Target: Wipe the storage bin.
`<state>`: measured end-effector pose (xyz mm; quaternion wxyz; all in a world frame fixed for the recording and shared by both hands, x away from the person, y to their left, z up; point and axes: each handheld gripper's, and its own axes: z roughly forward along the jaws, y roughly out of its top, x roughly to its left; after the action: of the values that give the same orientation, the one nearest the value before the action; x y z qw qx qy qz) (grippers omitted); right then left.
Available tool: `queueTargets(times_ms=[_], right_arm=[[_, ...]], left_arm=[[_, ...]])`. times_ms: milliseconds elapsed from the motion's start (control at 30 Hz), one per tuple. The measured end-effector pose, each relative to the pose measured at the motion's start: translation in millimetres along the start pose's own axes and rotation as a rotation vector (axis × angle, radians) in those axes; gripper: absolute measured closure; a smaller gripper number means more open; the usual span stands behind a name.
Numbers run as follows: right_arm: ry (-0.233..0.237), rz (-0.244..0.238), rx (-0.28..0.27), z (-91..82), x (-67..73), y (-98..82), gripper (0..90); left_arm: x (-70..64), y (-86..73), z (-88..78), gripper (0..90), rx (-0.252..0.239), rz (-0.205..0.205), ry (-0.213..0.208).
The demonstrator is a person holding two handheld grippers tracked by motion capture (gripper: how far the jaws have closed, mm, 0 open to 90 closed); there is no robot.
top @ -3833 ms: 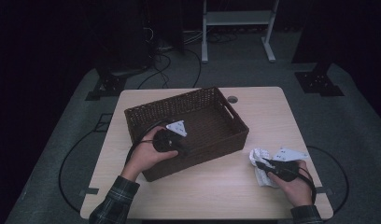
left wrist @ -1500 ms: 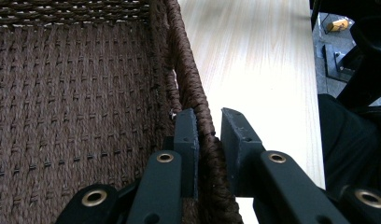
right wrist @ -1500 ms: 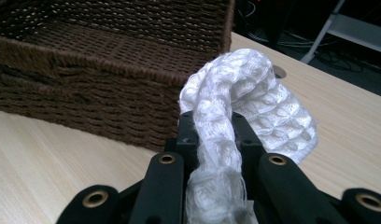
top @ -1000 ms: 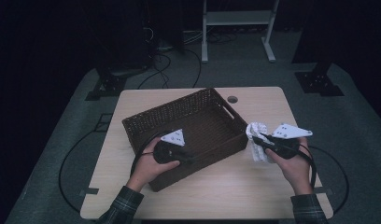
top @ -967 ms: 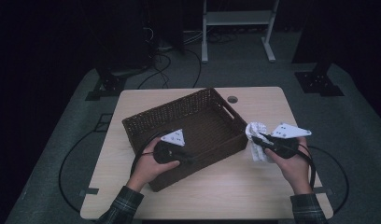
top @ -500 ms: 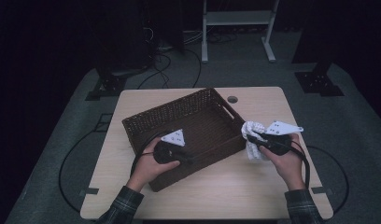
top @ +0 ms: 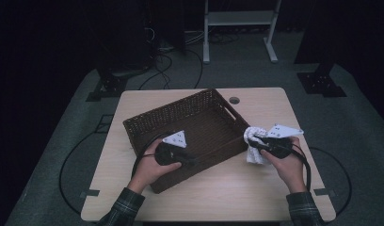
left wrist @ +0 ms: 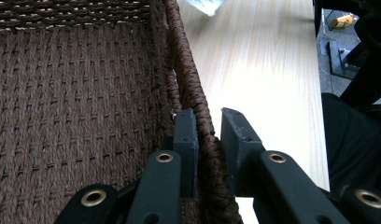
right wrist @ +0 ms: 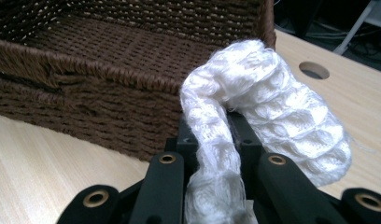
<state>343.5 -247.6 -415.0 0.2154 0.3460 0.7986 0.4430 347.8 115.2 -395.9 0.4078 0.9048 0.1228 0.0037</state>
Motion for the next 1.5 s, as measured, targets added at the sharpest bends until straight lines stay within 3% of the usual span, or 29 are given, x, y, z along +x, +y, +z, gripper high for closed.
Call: queueTargets(times_ms=[333,900,1133,1500], right_arm=[[0.0,0.009,0.07,11.9,-0.2,-11.2,77.0],[0.01,0.033,0.111,28.9,-1.2,-24.1,76.9],[0.003,0.031,0.179,39.8,1.1,-33.2,76.9],[0.023,0.05,0.211,48.7,0.7,-43.8,76.8]], left_arm=[[-0.3,-0.2,0.1,76.0,-0.004,-0.002,0.001],[-0.9,0.0,0.3,76.1,-0.002,0.002,0.005],[-0.8,-0.1,0.2,76.1,-0.002,0.002,0.005],[-1.0,-0.2,0.1,76.1,-0.003,0.004,0.006]])
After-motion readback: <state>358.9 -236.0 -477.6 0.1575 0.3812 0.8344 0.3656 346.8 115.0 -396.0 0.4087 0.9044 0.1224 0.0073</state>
